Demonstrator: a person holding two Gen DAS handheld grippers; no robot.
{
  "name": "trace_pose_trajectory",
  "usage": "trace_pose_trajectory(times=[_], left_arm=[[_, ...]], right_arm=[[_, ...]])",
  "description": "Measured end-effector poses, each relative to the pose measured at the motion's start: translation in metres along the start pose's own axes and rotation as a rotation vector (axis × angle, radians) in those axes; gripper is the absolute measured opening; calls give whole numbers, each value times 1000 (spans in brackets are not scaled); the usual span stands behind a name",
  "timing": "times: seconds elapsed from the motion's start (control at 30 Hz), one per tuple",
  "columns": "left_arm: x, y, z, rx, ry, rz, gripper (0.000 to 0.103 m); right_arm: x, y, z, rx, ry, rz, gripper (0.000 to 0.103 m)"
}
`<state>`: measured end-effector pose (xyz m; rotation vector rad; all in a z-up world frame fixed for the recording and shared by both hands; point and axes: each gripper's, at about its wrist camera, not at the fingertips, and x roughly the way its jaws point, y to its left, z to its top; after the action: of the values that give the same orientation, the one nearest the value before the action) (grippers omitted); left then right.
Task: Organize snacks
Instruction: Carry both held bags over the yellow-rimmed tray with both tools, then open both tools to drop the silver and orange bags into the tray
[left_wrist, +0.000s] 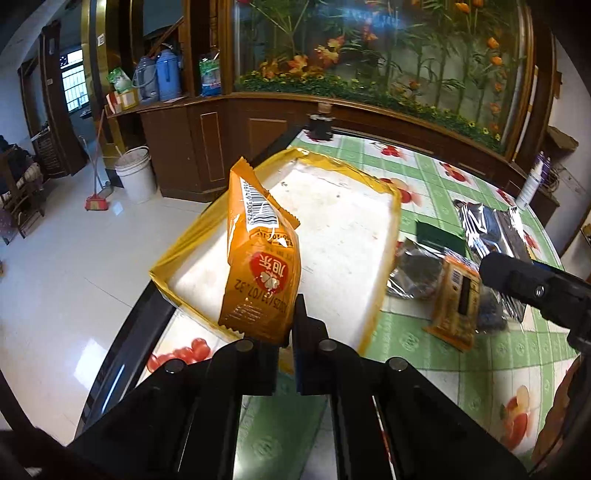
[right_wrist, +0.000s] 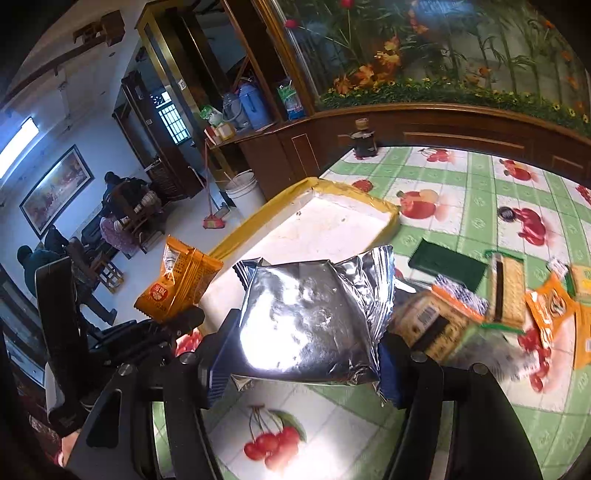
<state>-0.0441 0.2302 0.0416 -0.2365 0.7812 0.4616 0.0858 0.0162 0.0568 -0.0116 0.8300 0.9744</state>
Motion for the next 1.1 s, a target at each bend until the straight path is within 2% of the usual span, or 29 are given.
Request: trace_pose_trajectory(times=[0.2,0.33,0.43,0.57,0.6,0.63,0.7,0.77,0.83,0.87,0.93,1.0,1.1], left_arm=[[22,18,19,-62,10,-4,4],[40,21,34,-81,24,-20,4],[59,18,36,-75,66,-14,4],[84,22,21,-90,174,-24,4],[88,23,14,-94,205,-20,5],[86,20,8,-69,201,11,5],[77,15,-3,-58,225,11,9],[65,9,-18,-50,257,-3,10],[54,10,-34,-77,288,-39,10],[48,11,-38,-86,278,-39,10],[24,13,-46,-115,228,-14,19],[3,14,-44,-115,164,20,51],[-33,6,-36,-75,20,120,71]], right_arm=[[42,-1,35,22,8,25,65],[85,3,59,13,35,39,66],[121,6,71,3,78,38,66],[168,7,72,-29,172,21,66],[177,7,69,-40,196,16,66],[185,6,65,-48,220,19,66],[192,6,58,-53,248,43,67],[189,10,50,-87,250,43,76],[180,13,41,-109,253,36,74],[174,14,37,-115,253,39,75],[154,18,30,-125,229,34,76],[130,20,24,-138,190,33,76],[84,23,16,-148,109,18,81]])
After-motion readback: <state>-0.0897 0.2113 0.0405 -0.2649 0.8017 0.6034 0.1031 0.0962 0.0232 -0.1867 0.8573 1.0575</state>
